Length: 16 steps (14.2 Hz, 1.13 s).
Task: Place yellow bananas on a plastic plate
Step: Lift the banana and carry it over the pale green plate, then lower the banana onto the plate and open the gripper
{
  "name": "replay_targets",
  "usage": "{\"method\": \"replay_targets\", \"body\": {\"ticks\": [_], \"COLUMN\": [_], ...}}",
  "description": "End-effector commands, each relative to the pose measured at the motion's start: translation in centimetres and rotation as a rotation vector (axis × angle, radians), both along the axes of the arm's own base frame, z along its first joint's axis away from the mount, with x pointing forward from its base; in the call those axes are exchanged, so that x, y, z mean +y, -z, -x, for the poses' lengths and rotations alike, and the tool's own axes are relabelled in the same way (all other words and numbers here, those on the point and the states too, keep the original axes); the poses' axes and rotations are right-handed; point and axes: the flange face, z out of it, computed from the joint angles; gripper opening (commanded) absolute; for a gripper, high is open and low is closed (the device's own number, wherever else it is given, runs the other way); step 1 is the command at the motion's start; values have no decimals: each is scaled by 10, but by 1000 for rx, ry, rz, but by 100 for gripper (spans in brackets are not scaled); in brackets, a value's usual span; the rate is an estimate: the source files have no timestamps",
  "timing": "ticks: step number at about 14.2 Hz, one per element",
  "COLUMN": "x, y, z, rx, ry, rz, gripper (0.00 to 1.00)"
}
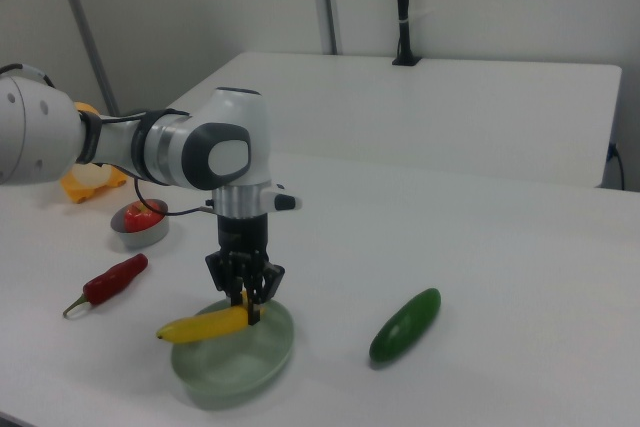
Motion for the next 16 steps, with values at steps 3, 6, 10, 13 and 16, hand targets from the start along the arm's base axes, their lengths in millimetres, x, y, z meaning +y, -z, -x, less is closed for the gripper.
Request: {"method": "replay_targets", "body": {"ticks": [3,6,10,13,16], "x": [-19,-18,-6,6,38], "y": [-8,-9,-56,-108,-195], "z": [13,13,17,16,10], "rx": [-24,-22,-52,-132,-212], "ry": [70,108,106,129,194], "rz": [26,40,31,38,-48], "gripper": [69,96,100,100,100]}}
